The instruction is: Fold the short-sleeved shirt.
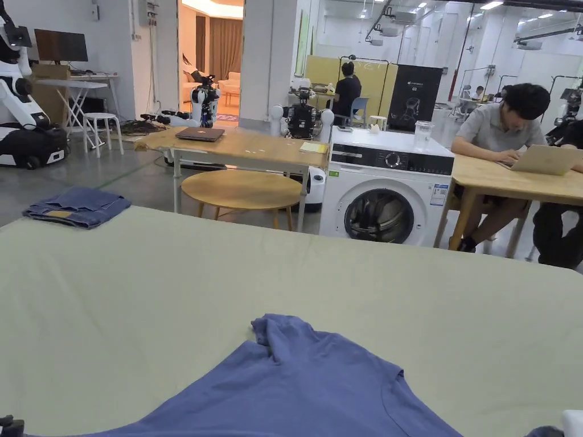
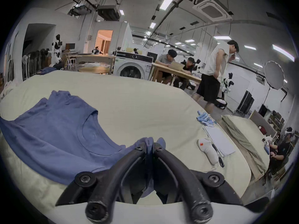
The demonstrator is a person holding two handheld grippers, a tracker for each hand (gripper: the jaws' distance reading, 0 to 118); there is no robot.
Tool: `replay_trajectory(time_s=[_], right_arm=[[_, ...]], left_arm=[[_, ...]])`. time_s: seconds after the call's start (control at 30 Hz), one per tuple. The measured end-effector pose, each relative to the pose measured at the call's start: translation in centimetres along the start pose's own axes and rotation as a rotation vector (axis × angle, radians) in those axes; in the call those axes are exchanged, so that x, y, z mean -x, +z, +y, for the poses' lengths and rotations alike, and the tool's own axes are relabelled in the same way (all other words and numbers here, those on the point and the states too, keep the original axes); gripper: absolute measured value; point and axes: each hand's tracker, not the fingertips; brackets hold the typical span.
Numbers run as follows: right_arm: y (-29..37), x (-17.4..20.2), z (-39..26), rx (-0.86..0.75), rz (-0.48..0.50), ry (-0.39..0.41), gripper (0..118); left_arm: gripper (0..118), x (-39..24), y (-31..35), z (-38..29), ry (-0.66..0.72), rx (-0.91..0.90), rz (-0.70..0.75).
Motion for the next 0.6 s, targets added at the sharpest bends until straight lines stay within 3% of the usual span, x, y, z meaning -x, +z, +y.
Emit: replay_trajectory(time_s=[0.07,0.13,0.17,0.53,0.6], right_arm=[[0.6,0.4,0.0,-0.013,-0.01,-0.009,26],[1.2,1.1,0.2,-0.029,-0.018,-0.011,55],[1.7,1.4,0.5,-0.045,-0.01,-0.015,59],[4.9,9.4,3.0,-0.257,0.127,-0.097,59],[5.6,11.0,3.6,-0.291,0.157,-0.104,50]], left_arm=[[31,-0.6,0.2,0.3,-0.014,-0.004,0.02],[42,-1.2,0.9,0.4,-0.03,-0.024,0.02],[45,-1.8,1.2,0.6,-0.043,-0.043,0.013],[45,-11.0,2.8,2.0,-0.108,-0.281,-0.154],[44,-12.8,3.1,2.3,-0.106,-0.328,-0.178]])
